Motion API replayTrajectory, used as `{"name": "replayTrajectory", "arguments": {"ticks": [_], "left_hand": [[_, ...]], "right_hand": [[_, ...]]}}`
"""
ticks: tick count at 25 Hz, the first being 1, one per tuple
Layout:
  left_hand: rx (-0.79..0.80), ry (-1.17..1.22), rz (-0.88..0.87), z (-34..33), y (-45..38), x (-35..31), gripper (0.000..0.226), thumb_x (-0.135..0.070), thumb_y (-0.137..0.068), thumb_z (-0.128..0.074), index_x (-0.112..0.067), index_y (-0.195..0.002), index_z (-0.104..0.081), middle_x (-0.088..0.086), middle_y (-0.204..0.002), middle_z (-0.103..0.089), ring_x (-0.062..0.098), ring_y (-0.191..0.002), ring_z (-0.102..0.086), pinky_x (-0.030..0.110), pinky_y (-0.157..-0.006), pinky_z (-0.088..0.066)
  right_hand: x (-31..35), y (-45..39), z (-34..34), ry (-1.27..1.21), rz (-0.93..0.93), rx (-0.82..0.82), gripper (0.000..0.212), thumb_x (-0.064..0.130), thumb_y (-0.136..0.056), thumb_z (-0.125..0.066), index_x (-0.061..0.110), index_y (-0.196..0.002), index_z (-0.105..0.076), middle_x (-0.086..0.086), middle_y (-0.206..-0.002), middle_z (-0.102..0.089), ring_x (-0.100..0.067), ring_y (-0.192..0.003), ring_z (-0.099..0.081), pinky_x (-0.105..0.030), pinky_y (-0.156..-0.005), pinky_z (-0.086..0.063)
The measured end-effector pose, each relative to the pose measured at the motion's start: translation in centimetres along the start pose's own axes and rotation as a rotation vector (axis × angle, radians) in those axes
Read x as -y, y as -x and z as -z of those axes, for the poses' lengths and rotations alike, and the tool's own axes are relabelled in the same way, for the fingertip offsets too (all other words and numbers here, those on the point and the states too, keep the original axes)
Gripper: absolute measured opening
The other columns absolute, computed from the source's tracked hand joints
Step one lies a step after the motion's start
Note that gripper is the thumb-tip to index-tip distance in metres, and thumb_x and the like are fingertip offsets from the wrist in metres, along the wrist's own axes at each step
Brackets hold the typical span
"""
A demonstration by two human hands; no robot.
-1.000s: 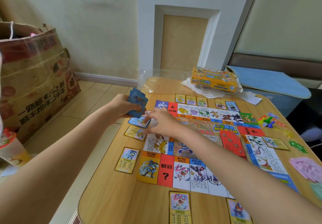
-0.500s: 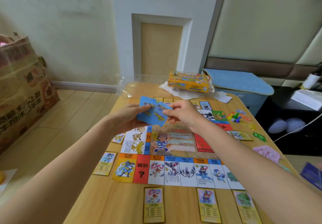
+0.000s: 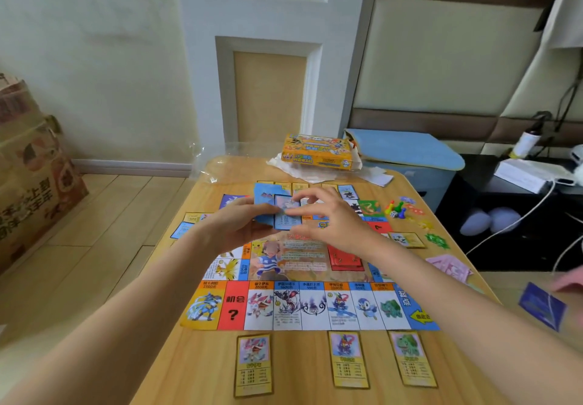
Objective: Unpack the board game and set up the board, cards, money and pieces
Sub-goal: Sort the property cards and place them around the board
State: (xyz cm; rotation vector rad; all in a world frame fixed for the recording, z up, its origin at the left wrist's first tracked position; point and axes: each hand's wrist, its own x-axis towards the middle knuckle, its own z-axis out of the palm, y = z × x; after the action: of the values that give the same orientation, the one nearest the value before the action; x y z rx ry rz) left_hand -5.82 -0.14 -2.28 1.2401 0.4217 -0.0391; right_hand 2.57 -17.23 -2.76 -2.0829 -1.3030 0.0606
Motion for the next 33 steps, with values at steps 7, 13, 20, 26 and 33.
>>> {"name": "replayTrajectory", "arguments": {"ticks": [7, 13, 20, 26, 33], "left_hand": [[0.044, -0.155, 0.000, -0.3, 0.6, 0.4, 0.014, -0.005, -0.086, -0.060, -0.007, -0.100, -0.059, 0.012, -0.092, -0.071, 0.021, -0.079, -0.071, 0.030, -0.071, -0.059], [0.039, -0.205, 0.008, -0.1, 0.6, 1.2, 0.020, -0.007, -0.084, -0.063, -0.007, -0.104, -0.060, 0.011, -0.093, -0.071, 0.020, -0.081, -0.069, 0.028, -0.071, -0.057], [-0.319, -0.164, -0.141, 6.5, -0.2, -0.5, 0.028, 0.000, -0.088, -0.057, 0.000, -0.115, -0.053, 0.015, -0.097, -0.064, 0.017, -0.067, -0.068, 0.021, -0.055, -0.057], [-0.492, -0.131, -0.169, 13.0, -1.7, -1.9, 0.027, -0.002, -0.089, -0.057, -0.003, -0.115, -0.054, 0.009, -0.088, -0.066, 0.007, -0.053, -0.067, 0.017, -0.047, -0.053], [-0.496, -0.159, -0.108, 16.2, -3.6, -1.3, 0.026, -0.007, -0.087, -0.061, -0.008, -0.112, -0.055, 0.015, -0.106, -0.066, 0.025, -0.092, -0.067, 0.027, -0.064, -0.058]], "right_hand": [[1.0, 0.1, 1.9, -0.553, -0.330, -0.164, 0.017, 0.008, -0.093, -0.053, 0.009, -0.108, -0.061, -0.004, -0.091, -0.064, -0.009, -0.071, -0.061, -0.016, -0.064, -0.052], [0.7, 0.1, 0.2, -0.538, -0.392, -0.045, 0.023, -0.002, -0.084, -0.063, 0.008, -0.105, -0.060, -0.004, -0.069, -0.063, -0.004, -0.052, -0.059, -0.018, -0.056, -0.050], [-0.7, -5.9, -3.3, -0.564, -0.639, -0.278, 0.015, -0.004, -0.082, -0.064, 0.008, -0.085, -0.055, -0.012, -0.082, -0.060, -0.012, -0.056, -0.054, -0.015, -0.046, -0.044], [0.7, -17.2, -10.9, -0.400, -0.548, -0.254, 0.015, 0.002, -0.078, -0.067, 0.015, -0.083, -0.061, -0.009, -0.096, -0.066, -0.022, -0.087, -0.060, -0.028, -0.073, -0.047], [-1.3, -21.7, -16.2, -0.032, -0.543, -0.053, 0.014, 0.016, -0.082, -0.067, 0.019, -0.095, -0.065, -0.005, -0.115, -0.061, -0.027, -0.118, -0.045, -0.034, -0.094, -0.042]]}}
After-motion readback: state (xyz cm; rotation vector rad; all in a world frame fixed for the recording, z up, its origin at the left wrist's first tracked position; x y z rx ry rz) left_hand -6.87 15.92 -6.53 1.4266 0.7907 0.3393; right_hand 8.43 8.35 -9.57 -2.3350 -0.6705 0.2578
